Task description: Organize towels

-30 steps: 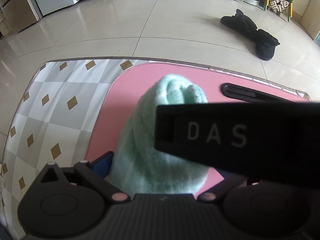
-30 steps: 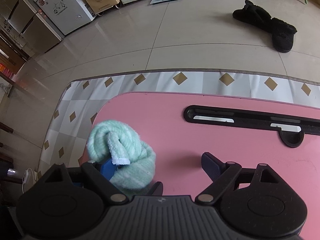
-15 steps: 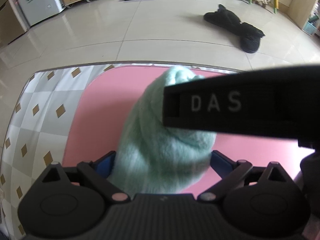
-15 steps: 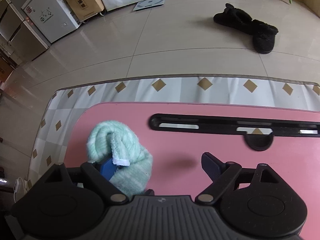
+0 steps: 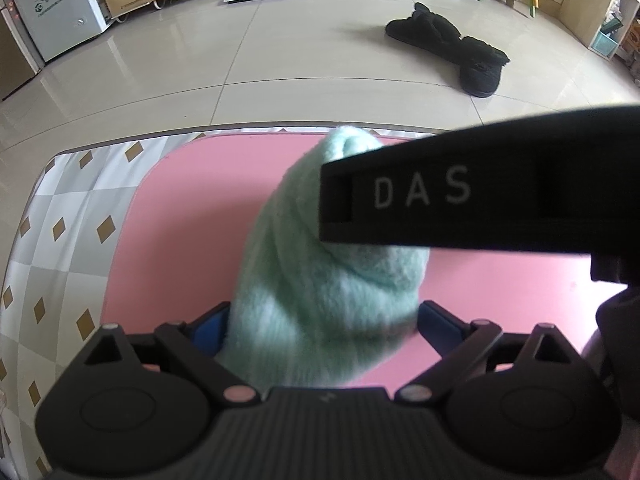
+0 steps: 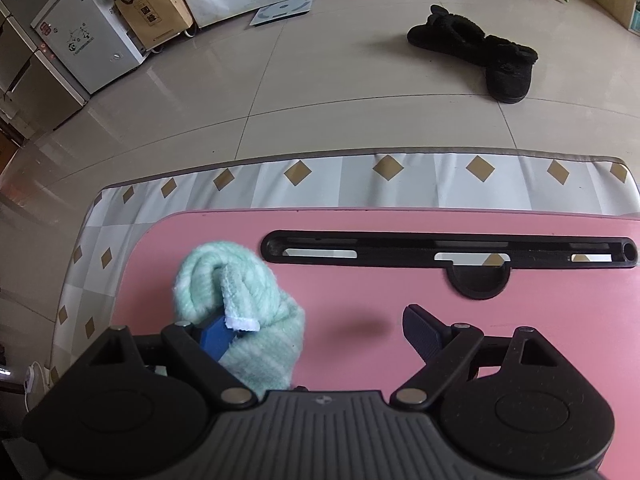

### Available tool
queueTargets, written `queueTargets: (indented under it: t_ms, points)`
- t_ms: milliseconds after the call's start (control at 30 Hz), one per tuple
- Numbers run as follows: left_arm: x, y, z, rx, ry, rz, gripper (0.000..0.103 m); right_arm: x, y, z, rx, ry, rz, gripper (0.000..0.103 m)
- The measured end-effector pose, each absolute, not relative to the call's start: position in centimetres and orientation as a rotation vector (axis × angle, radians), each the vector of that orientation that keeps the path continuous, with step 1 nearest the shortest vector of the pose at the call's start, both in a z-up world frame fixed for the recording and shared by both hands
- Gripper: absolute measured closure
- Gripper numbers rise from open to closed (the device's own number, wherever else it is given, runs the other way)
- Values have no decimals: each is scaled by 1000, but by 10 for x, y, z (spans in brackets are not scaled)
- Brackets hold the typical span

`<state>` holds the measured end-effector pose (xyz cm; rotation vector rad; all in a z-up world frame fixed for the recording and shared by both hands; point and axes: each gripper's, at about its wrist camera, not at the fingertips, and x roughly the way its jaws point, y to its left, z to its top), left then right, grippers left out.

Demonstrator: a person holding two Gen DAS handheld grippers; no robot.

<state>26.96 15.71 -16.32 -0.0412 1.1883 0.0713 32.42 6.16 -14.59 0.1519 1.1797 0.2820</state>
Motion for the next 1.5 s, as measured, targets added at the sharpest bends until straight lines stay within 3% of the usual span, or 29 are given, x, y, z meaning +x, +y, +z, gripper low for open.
queueTargets:
  t_ms: [1500]
  points:
    - [257,42,-168,77,1183,-104,5,309,-40,-139,139,1184,150,16]
